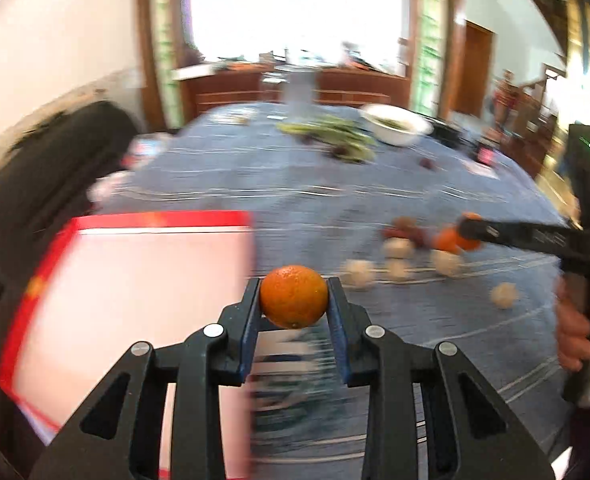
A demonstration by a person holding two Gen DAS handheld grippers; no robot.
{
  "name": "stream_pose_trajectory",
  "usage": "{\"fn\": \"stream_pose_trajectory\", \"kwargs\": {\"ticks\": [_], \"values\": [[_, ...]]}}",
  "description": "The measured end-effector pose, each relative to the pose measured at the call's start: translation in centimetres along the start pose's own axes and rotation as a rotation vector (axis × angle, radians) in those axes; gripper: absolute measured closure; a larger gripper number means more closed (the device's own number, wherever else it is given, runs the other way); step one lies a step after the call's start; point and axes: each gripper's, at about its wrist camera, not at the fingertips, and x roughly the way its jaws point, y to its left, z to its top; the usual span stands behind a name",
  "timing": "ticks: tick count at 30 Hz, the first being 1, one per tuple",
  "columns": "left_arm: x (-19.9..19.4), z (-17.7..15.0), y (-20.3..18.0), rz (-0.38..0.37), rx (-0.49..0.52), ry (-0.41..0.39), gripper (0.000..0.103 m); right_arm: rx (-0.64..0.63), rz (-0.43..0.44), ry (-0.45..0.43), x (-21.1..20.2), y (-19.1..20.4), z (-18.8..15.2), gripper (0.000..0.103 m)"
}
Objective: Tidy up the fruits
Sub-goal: 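Carry both oranges over the red tray and open both tools to drop them, then grasp a red date with the right tool while the left grasps a beige pastry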
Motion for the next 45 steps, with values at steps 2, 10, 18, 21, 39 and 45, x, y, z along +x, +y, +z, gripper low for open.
{"fn": "stream_pose_trajectory", "kwargs": {"ticks": [2,10,18,21,39,45], "values": [[-0.4,-0.6,2.9,0.070,-0.040,-0.009,0.069,-0.039,0.049,0.012,0.9,3.4,-0.8,0.070],[-0.2,-3.7,10.2,0.225,-0.145,0.029,0.069,-0.203,0.223,0.052,5.6,16.2,-4.9,0.070],[0.4,-5.7,12.6,0.275,-0.167,0.083,0.069,-0.319,0.210,0.143,8.8,21.2,-8.3,0.070],[0.6,-6.2,13.0,0.291,-0.172,0.096,0.069,-0.347,0.174,0.160,9.1,21.6,-9.0,0.070],[-1.6,-5.4,10.8,0.318,-0.109,0.040,0.045,-0.322,0.134,0.051,4.4,19.3,-8.8,0.061],[-2.0,-4.8,7.7,0.244,-0.059,0.019,0.024,-0.252,0.058,0.011,1.1,13.8,-8.7,0.060]]}}
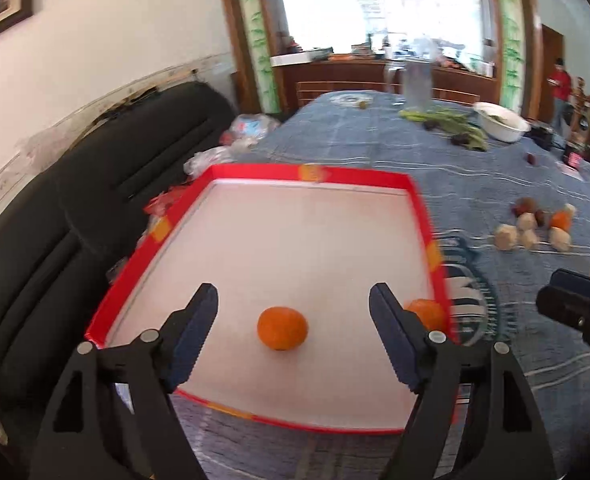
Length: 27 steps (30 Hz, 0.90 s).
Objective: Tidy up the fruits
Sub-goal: 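Grasp a red date with the right tool while the left grasps a beige pastry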
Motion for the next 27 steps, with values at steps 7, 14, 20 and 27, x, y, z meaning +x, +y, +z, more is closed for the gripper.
{"fn": "stream_pose_trajectory", "kwargs": {"ticks": [7,14,20,27], "values": [[-1.0,0.3,-5.5,-0.154,0.104,0.010,0.023,0.117,-0.202,-0.023,-5.7,-8.1,-2.7,0.059],[-1.5,-0.4,-10.9,-0.258,0.213,0.044,0.023,0.243,-0.390,-0.052,-11.0,-15.0,-5.1,0.059],[-2.6,0.0,-15.5,-0.342,0.305,0.045,0.023,0.314,-0.500,-0.062,-13.3,-19.9,-4.7,0.059],[-2.9,1.5,-20.9,-0.441,0.355,0.057,0.023,0.362,-0.617,-0.009,-12.2,-25.7,-1.2,0.059]]}}
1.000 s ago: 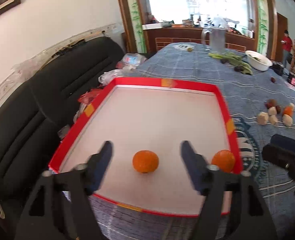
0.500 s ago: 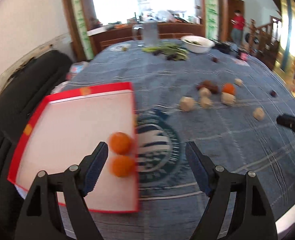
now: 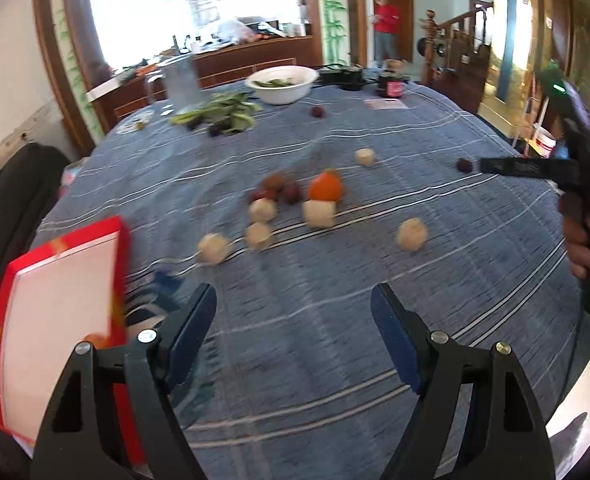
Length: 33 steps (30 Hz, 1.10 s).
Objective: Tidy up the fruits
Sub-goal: 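Grasp a red date with the right tool while the left grasps a beige pastry, then carry the pastry and date into the red tray and open both tools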
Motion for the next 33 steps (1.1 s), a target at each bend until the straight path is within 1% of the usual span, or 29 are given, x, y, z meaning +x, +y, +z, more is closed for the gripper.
{"fn": "stream_pose_trajectory", "kwargs": {"ticks": [2,5,8,10,11,12,15,18,19,20,21,24,26,27,28,30,32,33], "values": [[0.6,0.5,-0.7,-0.013,-0.002,0.018,0.023,0.003,-0.009,0.012,1.6,-0.3,1.3,0.059],[1.3,0.9,-1.6,-0.050,-0.005,0.044,0.023,0.018,-0.027,0.045,3.7,-0.7,2.3,0.060],[1.9,1.0,-2.4,-0.057,0.005,0.057,0.023,0.036,-0.043,0.069,5.4,-1.2,2.2,0.071],[2.6,1.1,-2.9,-0.071,0.006,0.073,0.023,0.020,-0.049,0.047,4.9,-1.1,1.7,0.077],[2.9,1.3,-3.2,-0.078,0.004,0.077,0.023,0.012,-0.051,0.044,4.6,-1.0,1.5,0.080],[3.3,1.5,-3.5,-0.082,0.005,0.081,0.023,0.011,-0.052,0.036,4.5,-1.1,1.4,0.087],[4.5,2.1,-4.3,-0.101,0.004,0.092,0.023,0.018,-0.039,0.020,4.4,-1.4,1.3,0.087],[6.1,2.7,-5.4,-0.127,-0.002,0.117,0.025,0.049,0.004,0.016,4.3,-1.9,1.4,0.087],[6.5,2.9,-5.8,-0.144,-0.004,0.122,0.030,0.058,0.023,0.013,4.2,-2.0,1.5,0.087],[6.9,3.0,-6.2,-0.161,-0.003,0.128,0.033,0.070,0.040,0.006,4.0,-2.1,1.5,0.087],[7.2,3.0,-6.5,-0.166,0.000,0.136,0.034,0.077,0.052,-0.003,3.8,-2.1,1.6,0.087],[8.3,3.3,-7.4,-0.175,0.002,0.141,0.044,0.082,0.074,-0.024,3.5,-1.9,1.9,0.087],[8.8,3.3,-7.7,-0.169,0.002,0.143,0.056,0.084,0.091,-0.027,3.4,-1.8,2.0,0.087],[8.8,3.4,-7.9,-0.162,0.010,0.124,0.058,0.083,0.093,-0.029,3.4,-1.7,2.0,0.087],[8.9,3.5,-8.0,-0.169,0.018,0.117,0.066,0.082,0.093,-0.031,3.4,-1.7,2.1,0.087],[8.8,3.5,-8.1,-0.178,0.021,0.109,0.074,0.084,0.095,-0.040,3.3,-1.7,2.1,0.087],[8.7,3.4,-7.8,-0.206,0.010,0.104,0.075,0.083,0.104,-0.061,3.0,-1.6,2.2,0.087],[8.6,3.3,-7.5,-0.201,0.001,0.102,0.075,0.082,0.105,-0.071,2.9,-1.6,2.2,0.087]]}}
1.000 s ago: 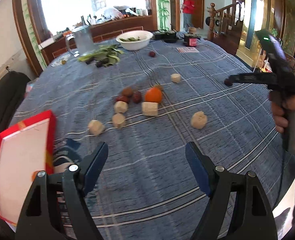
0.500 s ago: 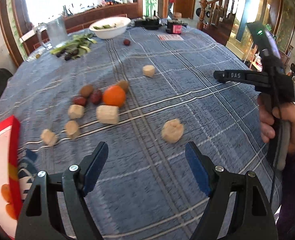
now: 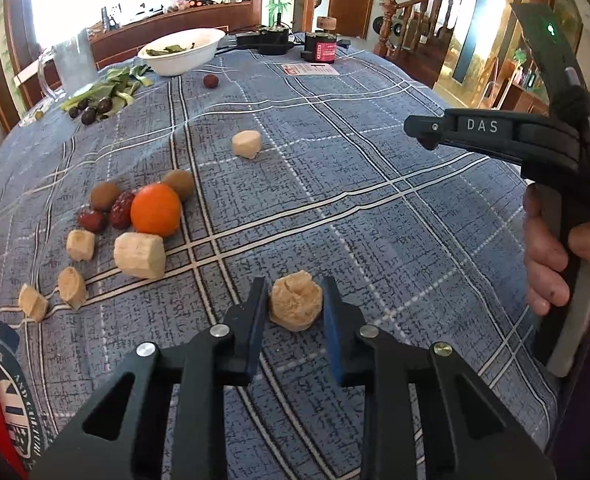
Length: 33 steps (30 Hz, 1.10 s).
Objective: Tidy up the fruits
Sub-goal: 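Carry the pastry and date into the red tray and open both tools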
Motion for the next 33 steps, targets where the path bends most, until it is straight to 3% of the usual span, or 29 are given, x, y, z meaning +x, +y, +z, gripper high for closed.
{"fn": "stream_pose_trajectory", "kwargs": {"ticks": [8,15,19,22,28,33], "values": [[-4.7,-1.9,3.1,0.071,-0.054,-0.087,0.074,-0.012,-0.026,-0.079,-0.5,0.2,0.3,0.087],[-12.2,-5.2,10.2,0.213,-0.164,-0.207,0.074,-0.030,-0.039,-0.111,-0.4,0.6,0.4,0.087],[-15.7,-7.3,15.3,0.338,-0.263,-0.254,0.074,-0.063,-0.022,-0.103,-1.2,3.1,0.0,0.087],[-17.8,-9.0,19.1,0.429,-0.336,-0.279,0.074,-0.119,0.072,-0.108,-2.5,7.8,-0.7,0.087],[-19.6,-12.0,24.5,0.552,-0.445,-0.292,0.074,-0.271,0.317,-0.106,-4.0,20.9,-3.9,0.088],[-19.5,-14.0,27.0,0.589,-0.493,-0.274,0.074,-0.409,0.490,-0.055,-4.8,30.5,-8.1,0.088]]}}
